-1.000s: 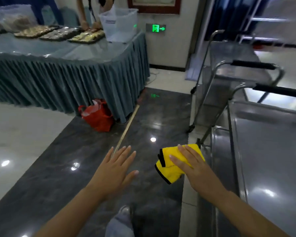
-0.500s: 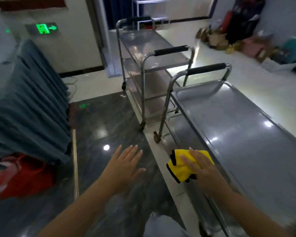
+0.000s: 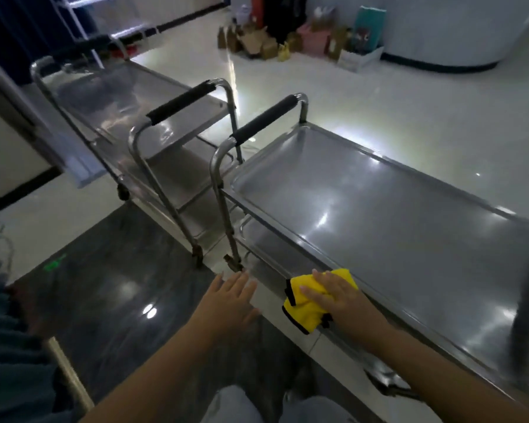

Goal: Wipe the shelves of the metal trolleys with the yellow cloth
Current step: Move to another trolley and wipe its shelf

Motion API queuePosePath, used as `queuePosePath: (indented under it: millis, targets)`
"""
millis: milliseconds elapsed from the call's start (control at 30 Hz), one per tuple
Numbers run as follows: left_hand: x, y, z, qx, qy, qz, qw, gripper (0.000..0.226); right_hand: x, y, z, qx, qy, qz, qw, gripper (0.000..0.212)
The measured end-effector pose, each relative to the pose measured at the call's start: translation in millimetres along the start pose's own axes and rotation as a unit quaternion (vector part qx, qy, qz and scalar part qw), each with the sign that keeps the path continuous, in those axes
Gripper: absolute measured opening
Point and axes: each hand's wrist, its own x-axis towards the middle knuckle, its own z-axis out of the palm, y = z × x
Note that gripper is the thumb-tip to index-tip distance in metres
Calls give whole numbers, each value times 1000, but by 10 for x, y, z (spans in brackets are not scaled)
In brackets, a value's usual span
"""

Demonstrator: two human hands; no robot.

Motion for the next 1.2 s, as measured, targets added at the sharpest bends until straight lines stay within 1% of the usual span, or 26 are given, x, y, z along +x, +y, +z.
queuePosePath:
  millis: [67,167,200,267,333,400,467,567,733,800,867,933,967,1067,1133,1200]
  targets:
    - [274,-128,-9,14,-7,37,999,68,46,2,48,-7,-1,34,999,90]
    - [647,-321,4,44,-11,109,993,67,39,-80,128,-16,-39,123,992,92]
    - [761,-380,10,54,-15,137,989,67,21,-117,175,-15,-64,153,986,90]
    - [971,-499,28,71,-28,192,978,65,22,-196,267,10,-66,216,974,88]
    - [1149,-603,57,86,-43,234,967,63,43,-258,356,19,-96,270,958,84]
    - [1268,-679,88,92,-59,255,961,62,50,-300,449,34,-112,317,941,79]
    - [1363,-726,147,94,-60,257,960,63,48,-318,559,42,-113,357,926,76]
    - [1529,-741,293,95,-54,259,960,64,38,-278,797,53,-114,388,913,81]
    - [2092,-570,855,80,-16,260,962,65,4,85,1560,43,-53,416,907,81]
    - [2384,-449,1182,71,-8,262,963,66,32,309,1935,46,6,420,906,82]
    - [2717,-305,1524,51,31,277,959,66,64,589,2313,43,76,411,907,84]
    - [3059,-122,1848,7,93,296,951,63,108,919,2716,15,110,409,906,86]
    - [3246,-29,1992,0,123,299,946,62,149,1078,2891,5,110,419,901,85]
    - [3773,220,2401,10,159,297,941,63,253,1498,3473,-23,103,459,882,72]
    - [4016,369,2630,-44,184,310,932,64,349,1638,3739,-42,119,470,874,65]
    - [4174,490,2785,-93,217,319,918,58,405,1679,3854,-62,158,472,865,56]
